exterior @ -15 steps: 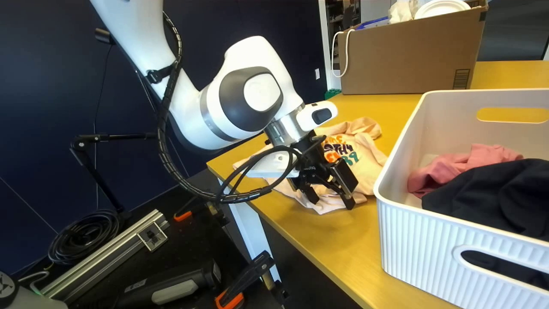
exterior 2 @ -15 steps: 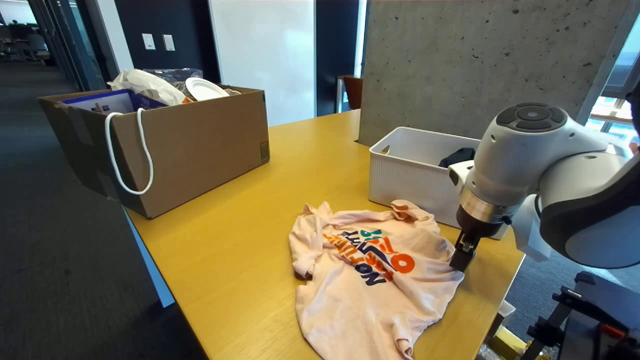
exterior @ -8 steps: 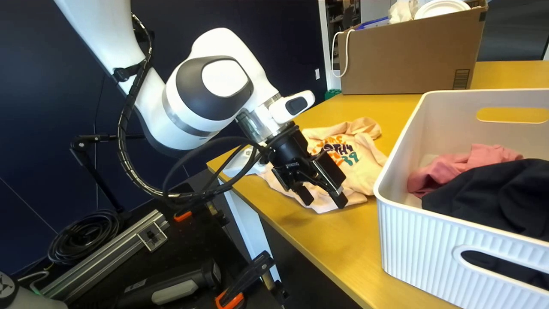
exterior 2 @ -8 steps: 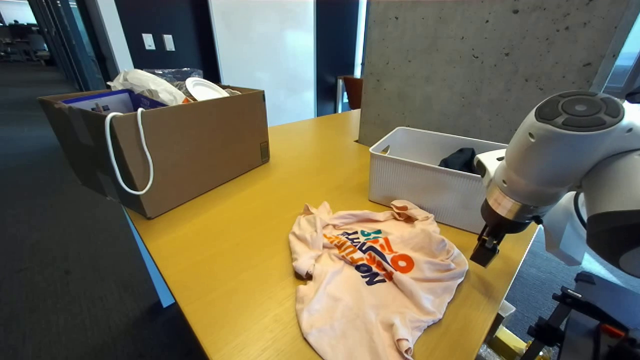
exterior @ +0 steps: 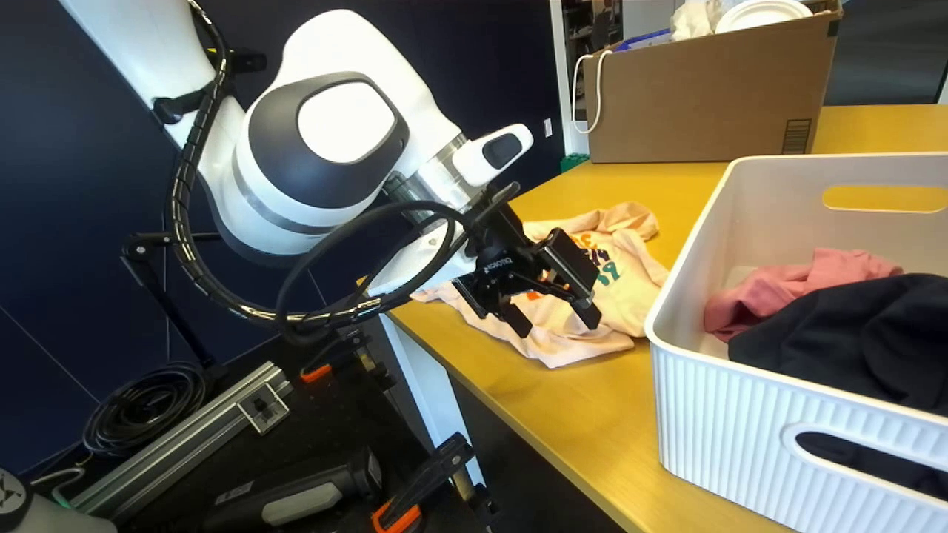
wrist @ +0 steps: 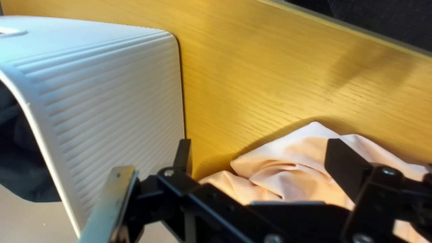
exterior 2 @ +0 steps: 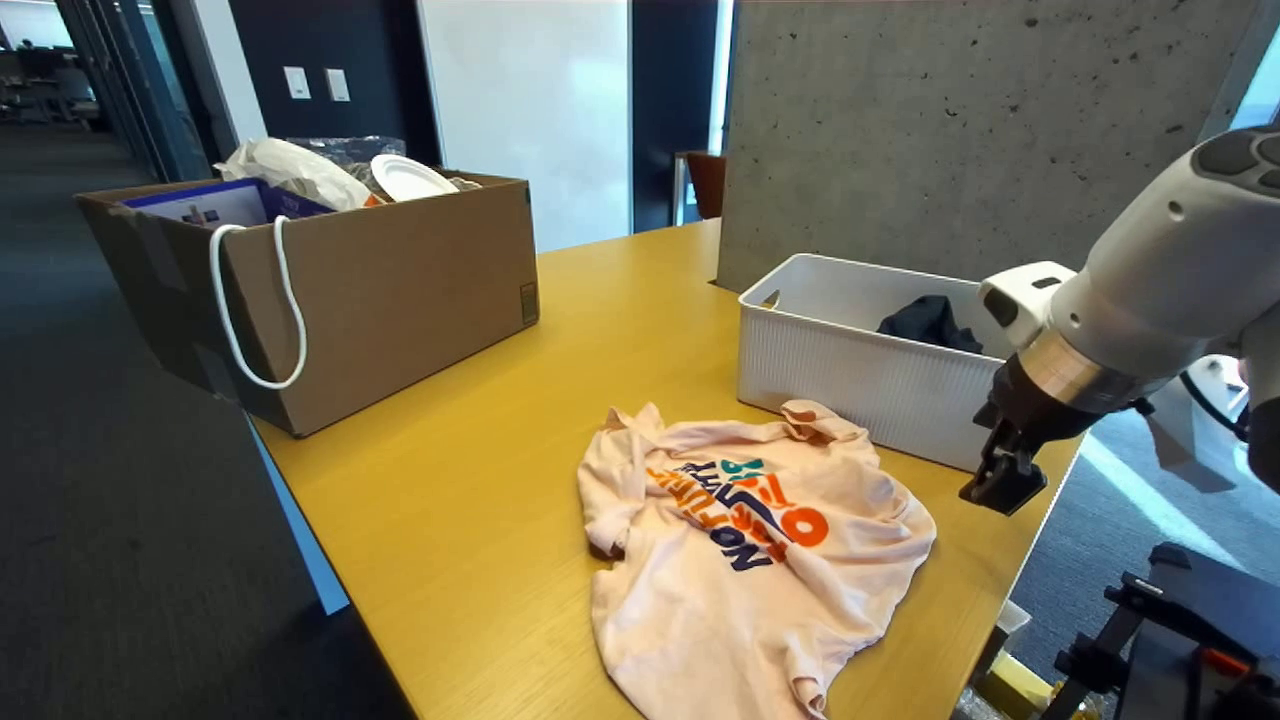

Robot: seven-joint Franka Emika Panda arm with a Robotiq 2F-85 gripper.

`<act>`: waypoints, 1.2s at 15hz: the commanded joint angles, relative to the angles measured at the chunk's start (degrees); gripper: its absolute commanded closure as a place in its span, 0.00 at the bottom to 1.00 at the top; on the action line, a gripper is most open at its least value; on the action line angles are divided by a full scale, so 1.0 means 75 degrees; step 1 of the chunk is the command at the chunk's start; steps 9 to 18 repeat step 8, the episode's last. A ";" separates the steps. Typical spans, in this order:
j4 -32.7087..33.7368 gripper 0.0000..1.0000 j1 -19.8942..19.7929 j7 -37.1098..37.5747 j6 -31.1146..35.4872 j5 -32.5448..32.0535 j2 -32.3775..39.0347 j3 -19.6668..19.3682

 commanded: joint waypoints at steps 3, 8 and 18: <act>-0.1005 0.00 -0.0963 -0.2244 0.0623 -0.0927 -0.1867 0.0250; -0.1431 0.00 -0.2255 -0.2756 -0.0302 -0.1907 -0.3304 0.1272; -0.1431 0.00 -0.2255 -0.2756 -0.0302 -0.1907 -0.3304 0.1272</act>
